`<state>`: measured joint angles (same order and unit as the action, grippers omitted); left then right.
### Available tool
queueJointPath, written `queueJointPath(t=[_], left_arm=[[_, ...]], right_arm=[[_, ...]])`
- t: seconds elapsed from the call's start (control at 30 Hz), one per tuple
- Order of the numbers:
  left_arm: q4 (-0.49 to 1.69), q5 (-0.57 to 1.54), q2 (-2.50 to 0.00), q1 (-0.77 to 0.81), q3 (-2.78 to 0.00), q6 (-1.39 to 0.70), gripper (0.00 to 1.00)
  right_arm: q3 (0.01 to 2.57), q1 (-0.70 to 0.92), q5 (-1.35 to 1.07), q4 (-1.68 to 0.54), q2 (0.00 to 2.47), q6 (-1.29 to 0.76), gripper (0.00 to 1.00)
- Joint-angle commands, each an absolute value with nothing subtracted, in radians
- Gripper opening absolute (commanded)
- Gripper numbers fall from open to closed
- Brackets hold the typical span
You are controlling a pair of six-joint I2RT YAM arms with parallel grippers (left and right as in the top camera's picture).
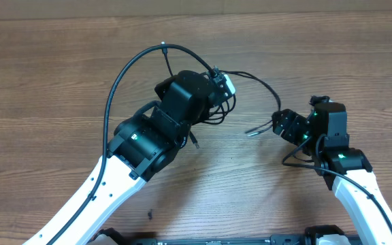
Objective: Untangle cables
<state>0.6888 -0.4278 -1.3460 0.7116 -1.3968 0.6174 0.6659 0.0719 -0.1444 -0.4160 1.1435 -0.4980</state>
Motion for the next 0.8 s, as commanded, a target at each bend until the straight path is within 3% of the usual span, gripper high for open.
queueJointPath(t=[0.0, 0.2, 0.43, 0.77], left_arm=[[0.696, -0.456, -1.316, 0.705, -1.404, 0.498, 0.04], [0.715, -0.455, -1.345, 0.706, -1.402, 0.304, 0.04], [0.729, -0.45, -1.428, 0.706, -1.402, 0.196, 0.04], [0.723, -0.317, -1.53, 0.706, -1.402, 0.194, 0.04]], right_arm=[[0.676, 0.066, -0.355, -0.371, 1.141, -0.374, 0.82], [0.676, 0.066, -0.661, -0.292, 1.141, -0.208, 0.83], [0.676, 0.066, -0.791, -0.258, 1.141, -0.15, 0.84], [0.676, 0.066, -0.896, -0.258, 1.141, -0.012, 0.84]])
